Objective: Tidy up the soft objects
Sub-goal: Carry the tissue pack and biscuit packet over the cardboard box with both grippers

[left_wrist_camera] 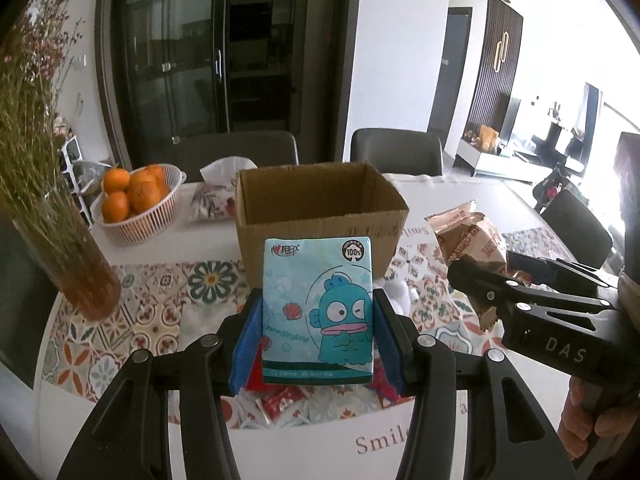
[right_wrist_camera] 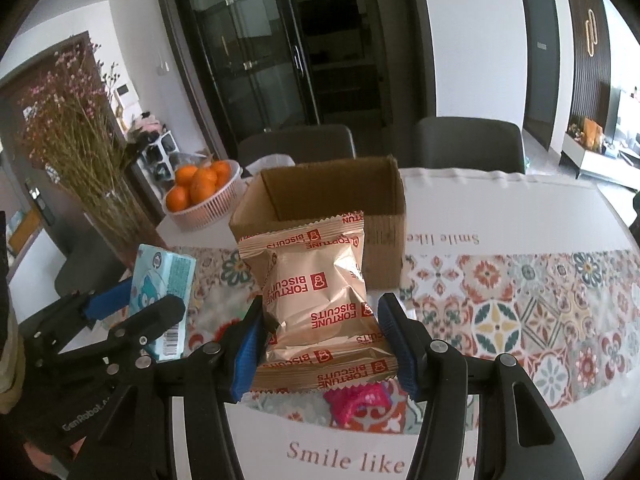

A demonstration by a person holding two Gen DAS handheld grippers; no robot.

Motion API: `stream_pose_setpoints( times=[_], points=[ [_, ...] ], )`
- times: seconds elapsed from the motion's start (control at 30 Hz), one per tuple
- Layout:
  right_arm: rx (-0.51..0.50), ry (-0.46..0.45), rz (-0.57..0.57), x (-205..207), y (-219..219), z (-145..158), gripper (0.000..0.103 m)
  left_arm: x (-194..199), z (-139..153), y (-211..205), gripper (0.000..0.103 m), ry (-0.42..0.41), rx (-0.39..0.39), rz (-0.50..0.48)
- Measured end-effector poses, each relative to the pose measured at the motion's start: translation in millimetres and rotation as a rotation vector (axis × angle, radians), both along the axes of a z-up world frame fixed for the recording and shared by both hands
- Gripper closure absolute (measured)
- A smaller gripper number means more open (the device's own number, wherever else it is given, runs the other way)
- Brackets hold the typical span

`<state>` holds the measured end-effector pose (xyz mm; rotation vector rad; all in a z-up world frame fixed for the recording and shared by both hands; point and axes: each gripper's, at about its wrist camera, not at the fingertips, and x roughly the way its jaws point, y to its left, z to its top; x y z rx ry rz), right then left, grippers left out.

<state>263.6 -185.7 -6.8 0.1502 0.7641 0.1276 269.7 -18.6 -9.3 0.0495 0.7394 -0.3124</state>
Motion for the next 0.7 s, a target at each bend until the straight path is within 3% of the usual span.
stream_pose_setpoints(
  times=[0.7],
  points=[
    [0.023, -0.066, -0.022, 69.1, -6.9, 28.5, 0.046, 72.2, 18.3, -8.7, 0.052, -0.091, 0.036, 0.002]
  ],
)
